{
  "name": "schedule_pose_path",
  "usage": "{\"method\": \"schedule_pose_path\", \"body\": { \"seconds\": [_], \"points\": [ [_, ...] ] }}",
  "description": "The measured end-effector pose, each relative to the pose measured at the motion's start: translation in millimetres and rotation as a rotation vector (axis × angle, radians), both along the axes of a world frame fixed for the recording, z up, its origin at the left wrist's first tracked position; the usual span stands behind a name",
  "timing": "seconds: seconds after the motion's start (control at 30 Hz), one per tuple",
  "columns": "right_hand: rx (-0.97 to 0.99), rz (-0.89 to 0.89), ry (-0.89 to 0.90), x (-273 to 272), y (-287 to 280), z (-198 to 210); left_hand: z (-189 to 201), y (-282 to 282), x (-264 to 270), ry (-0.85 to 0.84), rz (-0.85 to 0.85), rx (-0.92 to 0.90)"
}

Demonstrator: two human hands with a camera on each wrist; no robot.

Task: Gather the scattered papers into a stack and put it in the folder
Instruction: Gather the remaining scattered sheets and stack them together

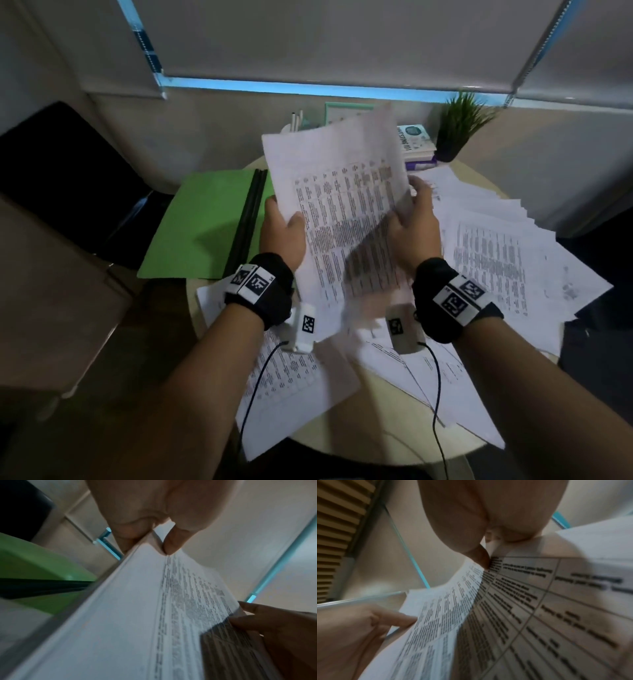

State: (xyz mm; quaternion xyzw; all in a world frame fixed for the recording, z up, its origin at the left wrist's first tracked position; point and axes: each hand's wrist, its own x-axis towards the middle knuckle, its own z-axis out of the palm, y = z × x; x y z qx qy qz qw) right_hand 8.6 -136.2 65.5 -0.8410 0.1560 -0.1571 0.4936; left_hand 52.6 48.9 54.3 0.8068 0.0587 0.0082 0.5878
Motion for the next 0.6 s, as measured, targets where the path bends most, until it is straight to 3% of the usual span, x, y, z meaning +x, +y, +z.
{"method": "schedule_pose_path", "body": {
  "seconds": [0.27, 0.6],
  "points": [
    [-0.072, 0.262, 0.327, -11, 85, -68, -80, 99, -36, 0.392, 0.125, 0.138],
    [-0.191, 0.35, 0.526, -29, 138, -129, -125, 149, -78, 0.534, 0.175, 0.286]
  ]
}}
